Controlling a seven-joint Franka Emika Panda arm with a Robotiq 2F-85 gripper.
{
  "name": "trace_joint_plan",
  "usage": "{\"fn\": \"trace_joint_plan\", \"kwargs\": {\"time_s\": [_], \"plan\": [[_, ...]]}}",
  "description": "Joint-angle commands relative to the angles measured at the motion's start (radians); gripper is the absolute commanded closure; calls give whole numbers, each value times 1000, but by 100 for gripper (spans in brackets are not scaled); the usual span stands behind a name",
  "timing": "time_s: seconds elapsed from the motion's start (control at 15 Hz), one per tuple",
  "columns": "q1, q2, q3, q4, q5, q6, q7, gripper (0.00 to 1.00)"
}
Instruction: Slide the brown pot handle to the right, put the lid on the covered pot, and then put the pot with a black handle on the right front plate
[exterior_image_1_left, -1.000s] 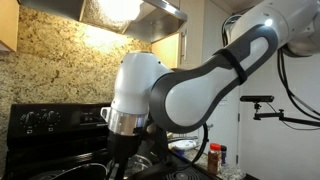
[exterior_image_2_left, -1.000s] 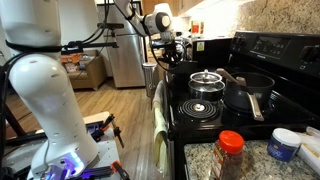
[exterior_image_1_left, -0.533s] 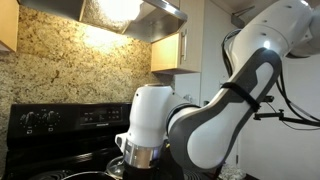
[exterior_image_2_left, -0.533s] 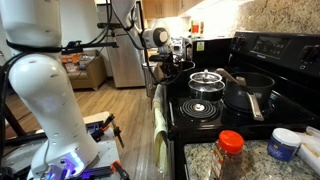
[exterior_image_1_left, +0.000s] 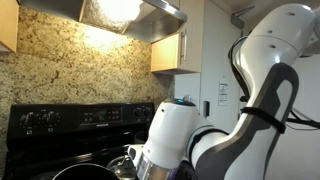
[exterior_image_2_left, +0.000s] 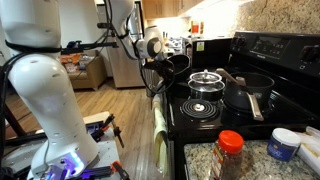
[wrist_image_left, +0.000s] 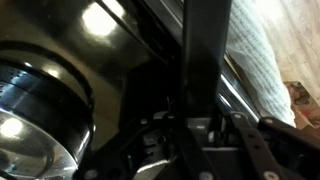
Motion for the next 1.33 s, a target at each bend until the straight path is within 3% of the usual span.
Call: {"fn": "trace_joint_plan", "kwargs": {"time_s": [0.0,0.13,0.2,0.27,0.67,0.8,1.0,1.27], "plan": [[88,36,-64,-95,-116,119,155,85],[136,5,-129,-96,-191,131,228,85],[135,-46,-115,-91,-177,69,222,85],[61,-165,-27,-68,-20,-78,70,85],[29,-334,52,92,125,-506,-41,85],[10,-356,56,138,158,-599,-76,85],[-22,-376,40,147,212,-640,-144,85],[-79,-393,20,89,223,-590,-153,85]]}}
